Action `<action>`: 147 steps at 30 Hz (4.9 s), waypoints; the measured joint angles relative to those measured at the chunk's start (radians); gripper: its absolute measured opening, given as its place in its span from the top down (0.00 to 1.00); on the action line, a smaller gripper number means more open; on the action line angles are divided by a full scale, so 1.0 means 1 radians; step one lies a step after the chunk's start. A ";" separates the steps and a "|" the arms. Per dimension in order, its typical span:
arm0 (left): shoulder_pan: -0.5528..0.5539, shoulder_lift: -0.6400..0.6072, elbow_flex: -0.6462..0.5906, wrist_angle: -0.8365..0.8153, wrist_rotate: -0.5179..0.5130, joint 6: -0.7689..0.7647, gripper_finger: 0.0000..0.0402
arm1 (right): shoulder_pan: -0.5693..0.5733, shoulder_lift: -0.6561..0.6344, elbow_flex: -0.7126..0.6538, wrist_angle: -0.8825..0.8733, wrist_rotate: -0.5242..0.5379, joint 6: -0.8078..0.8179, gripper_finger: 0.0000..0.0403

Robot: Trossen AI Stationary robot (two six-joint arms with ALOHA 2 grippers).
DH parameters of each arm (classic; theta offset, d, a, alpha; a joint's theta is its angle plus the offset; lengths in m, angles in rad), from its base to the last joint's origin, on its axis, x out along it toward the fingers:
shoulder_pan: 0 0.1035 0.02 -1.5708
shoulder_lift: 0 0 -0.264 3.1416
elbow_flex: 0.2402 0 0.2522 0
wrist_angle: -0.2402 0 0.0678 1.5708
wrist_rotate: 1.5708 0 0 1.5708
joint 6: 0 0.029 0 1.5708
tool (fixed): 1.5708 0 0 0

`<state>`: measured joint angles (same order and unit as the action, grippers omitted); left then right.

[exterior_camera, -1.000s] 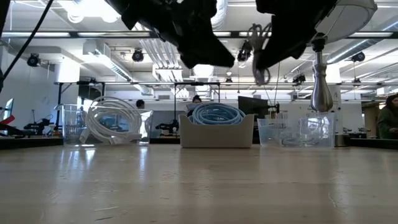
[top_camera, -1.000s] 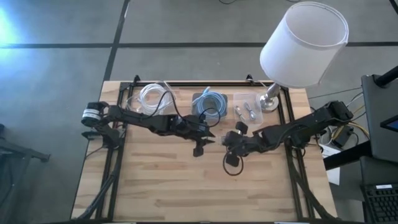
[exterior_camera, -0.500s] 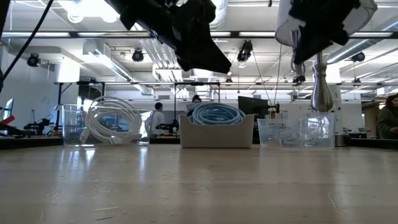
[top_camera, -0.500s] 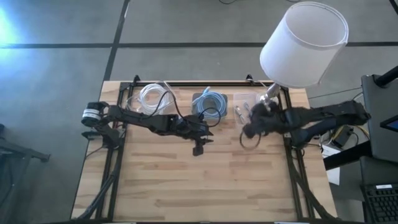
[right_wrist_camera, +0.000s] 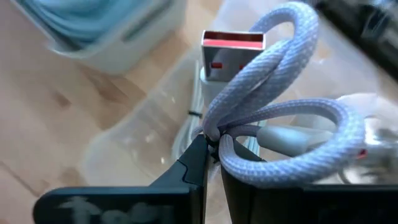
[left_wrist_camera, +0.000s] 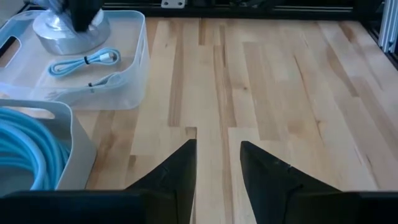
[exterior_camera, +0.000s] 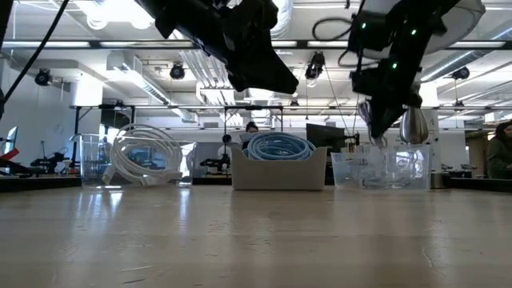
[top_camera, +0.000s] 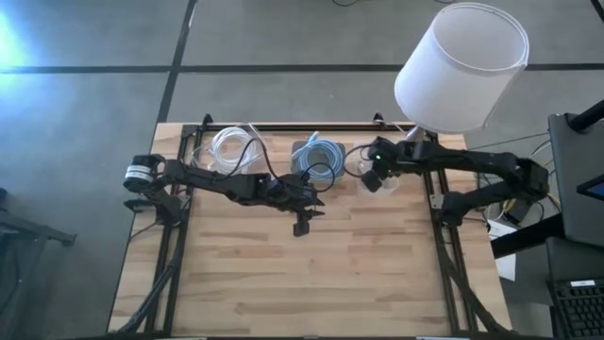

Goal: Pick & Place USB Port
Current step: Put the small purple charger cable into the right transparent bin, then return to Home Position

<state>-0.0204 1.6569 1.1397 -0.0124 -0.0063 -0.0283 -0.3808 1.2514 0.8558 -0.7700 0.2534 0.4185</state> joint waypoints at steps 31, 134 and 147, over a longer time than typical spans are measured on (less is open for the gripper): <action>0.000 0.000 0.000 -0.006 0.001 -0.003 0.69 | -0.089 0.270 0.033 0.004 -0.131 -0.131 0.83; 0.003 -1.570 -1.132 0.068 -0.294 0.060 0.70 | 0.260 -1.121 -0.847 0.948 -0.307 -0.344 0.74; 0.006 -1.595 -1.130 0.051 -0.283 0.137 0.70 | 0.260 -1.120 -0.847 0.831 -0.306 -0.347 0.79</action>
<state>-0.0143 0.0618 0.0097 0.0382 -0.2893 0.1083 -0.1204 0.1310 0.0090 0.0611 -0.0524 0.0711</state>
